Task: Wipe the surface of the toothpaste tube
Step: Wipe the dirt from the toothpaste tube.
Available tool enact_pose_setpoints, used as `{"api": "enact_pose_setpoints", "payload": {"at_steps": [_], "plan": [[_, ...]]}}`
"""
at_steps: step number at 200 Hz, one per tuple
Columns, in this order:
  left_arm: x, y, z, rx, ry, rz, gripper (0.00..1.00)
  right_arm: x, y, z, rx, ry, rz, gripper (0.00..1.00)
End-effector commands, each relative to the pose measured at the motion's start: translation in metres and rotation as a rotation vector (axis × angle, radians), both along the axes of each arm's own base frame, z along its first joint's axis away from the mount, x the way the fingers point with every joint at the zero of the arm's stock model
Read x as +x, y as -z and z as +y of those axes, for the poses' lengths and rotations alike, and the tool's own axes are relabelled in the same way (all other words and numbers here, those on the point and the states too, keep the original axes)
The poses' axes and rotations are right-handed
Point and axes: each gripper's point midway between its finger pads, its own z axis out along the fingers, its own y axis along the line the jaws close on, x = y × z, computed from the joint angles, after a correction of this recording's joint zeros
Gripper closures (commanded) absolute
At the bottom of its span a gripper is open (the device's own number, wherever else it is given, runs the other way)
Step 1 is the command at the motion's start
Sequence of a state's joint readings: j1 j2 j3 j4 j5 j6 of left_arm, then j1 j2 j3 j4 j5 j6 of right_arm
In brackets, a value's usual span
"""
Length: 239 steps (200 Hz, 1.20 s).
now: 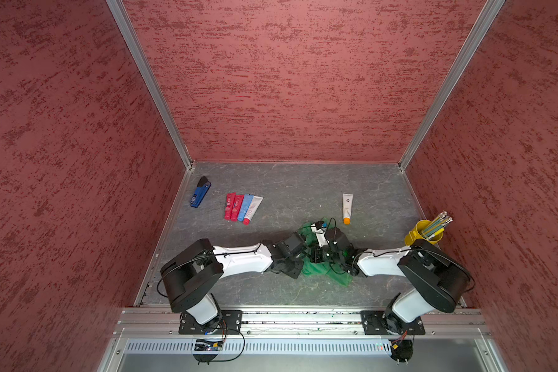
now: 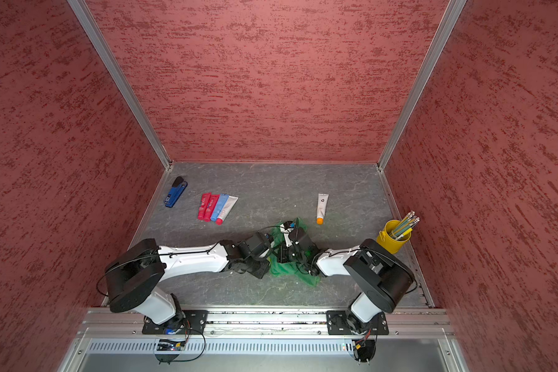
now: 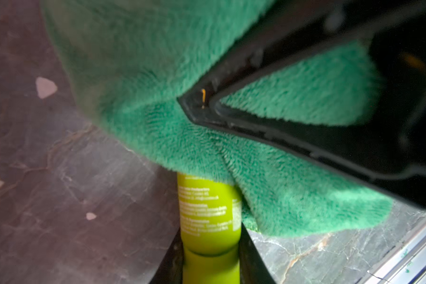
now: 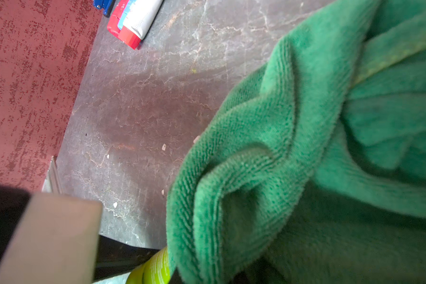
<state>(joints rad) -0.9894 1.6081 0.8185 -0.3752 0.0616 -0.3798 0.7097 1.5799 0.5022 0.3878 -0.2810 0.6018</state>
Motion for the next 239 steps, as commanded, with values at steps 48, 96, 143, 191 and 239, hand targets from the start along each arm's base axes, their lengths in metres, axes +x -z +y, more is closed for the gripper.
{"api": "enact_pose_setpoints", "payload": {"at_steps": [48, 96, 143, 191, 239], "plan": [[-0.014, 0.020, 0.005, 0.039, 0.043, 0.044, 0.98, 0.039, 0.044, -0.065, -0.357, 0.136, 0.075, 1.00], [-0.013, 0.020, 0.005, 0.040, 0.042, 0.045, 0.99, -0.012, 0.040, -0.033, -0.212, -0.019, 0.136, 1.00], [-0.012, 0.022, 0.004, 0.048, 0.040, 0.050, 0.99, -0.089, 0.043, 0.003, -0.061, -0.187, 0.239, 1.00], [-0.013, 0.020, 0.006, 0.044, 0.039, 0.042, 1.00, -0.051, 0.045, -0.021, -0.150, -0.064, 0.189, 1.00], [-0.013, 0.019, 0.005, 0.039, 0.041, 0.044, 1.00, 0.024, 0.023, -0.060, -0.207, 0.118, 0.092, 1.00]]}}
